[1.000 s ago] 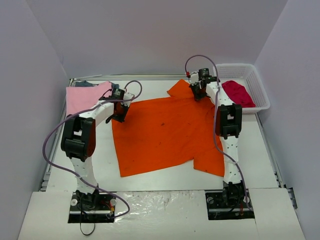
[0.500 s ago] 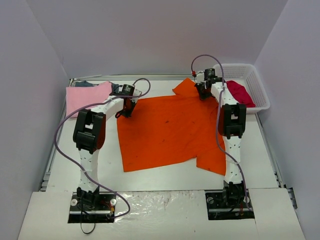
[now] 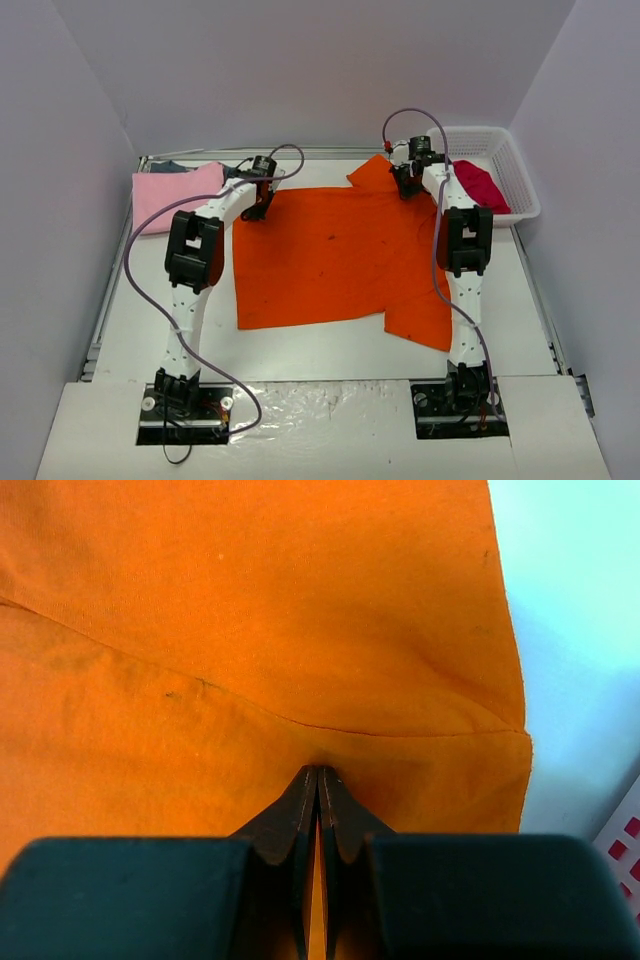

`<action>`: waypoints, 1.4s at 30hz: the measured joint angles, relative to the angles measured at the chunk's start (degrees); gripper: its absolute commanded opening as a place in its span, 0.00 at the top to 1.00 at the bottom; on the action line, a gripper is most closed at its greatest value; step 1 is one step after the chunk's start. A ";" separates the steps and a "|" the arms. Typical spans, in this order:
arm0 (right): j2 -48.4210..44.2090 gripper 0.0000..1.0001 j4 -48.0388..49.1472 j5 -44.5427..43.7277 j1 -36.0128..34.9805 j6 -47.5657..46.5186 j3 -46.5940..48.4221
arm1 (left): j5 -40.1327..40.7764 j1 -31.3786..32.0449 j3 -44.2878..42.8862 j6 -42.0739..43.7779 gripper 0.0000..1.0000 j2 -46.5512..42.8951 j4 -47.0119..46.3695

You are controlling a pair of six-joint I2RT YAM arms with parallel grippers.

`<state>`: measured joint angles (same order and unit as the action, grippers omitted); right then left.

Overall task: Fold and stack the t-shirts
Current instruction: Flatten out the tshirt

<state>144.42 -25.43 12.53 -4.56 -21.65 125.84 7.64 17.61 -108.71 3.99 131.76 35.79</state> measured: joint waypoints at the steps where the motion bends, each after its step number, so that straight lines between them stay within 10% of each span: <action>1: 0.11 1.00 -0.22 0.07 0.02 0.02 0.26 | 0.26 -0.31 -1.92 -0.04 0.98 1.16 0.72; 23: 8.17 1.00 1.53 1.66 -2.45 2.80 13.27 | -0.68 -3.65 -38.25 1.11 0.98 21.57 8.52; 35: 7.87 1.00 5.31 -3.19 -5.29 3.21 11.78 | 2.97 -4.28 -40.39 3.89 0.98 23.15 7.37; 42: -3.02 1.00 10.97 -7.80 -5.95 2.78 -4.33 | 5.90 -4.28 -32.41 4.81 0.98 17.11 5.38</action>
<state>141.40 -14.46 4.73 -10.50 -18.87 121.51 13.54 13.32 -141.12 8.80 148.88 41.17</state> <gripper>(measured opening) 0.001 0.026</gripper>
